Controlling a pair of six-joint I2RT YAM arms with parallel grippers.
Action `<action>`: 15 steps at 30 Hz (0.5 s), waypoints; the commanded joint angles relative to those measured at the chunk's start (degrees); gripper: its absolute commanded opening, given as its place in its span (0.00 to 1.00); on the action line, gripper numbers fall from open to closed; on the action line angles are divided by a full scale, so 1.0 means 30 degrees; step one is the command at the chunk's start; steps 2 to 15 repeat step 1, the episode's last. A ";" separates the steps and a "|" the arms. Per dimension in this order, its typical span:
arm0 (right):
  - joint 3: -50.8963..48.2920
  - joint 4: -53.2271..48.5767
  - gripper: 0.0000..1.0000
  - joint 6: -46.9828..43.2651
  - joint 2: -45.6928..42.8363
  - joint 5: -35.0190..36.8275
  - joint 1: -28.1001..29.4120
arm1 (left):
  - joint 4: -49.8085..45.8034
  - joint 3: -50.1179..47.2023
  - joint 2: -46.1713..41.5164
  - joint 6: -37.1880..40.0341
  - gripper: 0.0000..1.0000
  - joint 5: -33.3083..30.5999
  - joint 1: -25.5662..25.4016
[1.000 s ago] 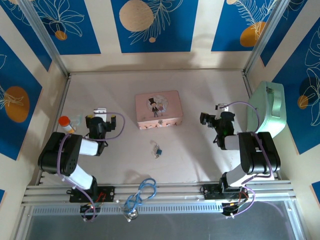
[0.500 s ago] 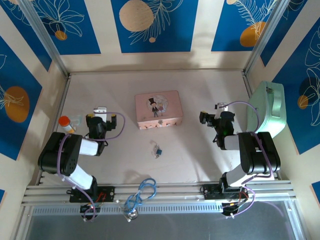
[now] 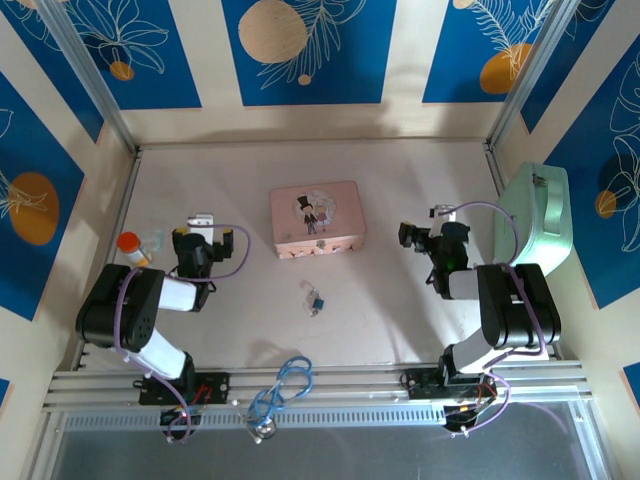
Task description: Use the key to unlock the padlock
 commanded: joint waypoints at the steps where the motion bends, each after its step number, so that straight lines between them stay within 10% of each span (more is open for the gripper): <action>1: 0.0251 0.0472 0.99 -0.0465 -0.0239 -0.0291 0.0052 | 0.0672 0.0113 -0.0054 0.0256 0.99 0.0407 0.0253; 15: 0.0251 0.0472 0.99 -0.0465 -0.0239 -0.0291 0.0052 | 0.0672 0.0113 -0.0054 0.0256 0.99 0.0407 0.0253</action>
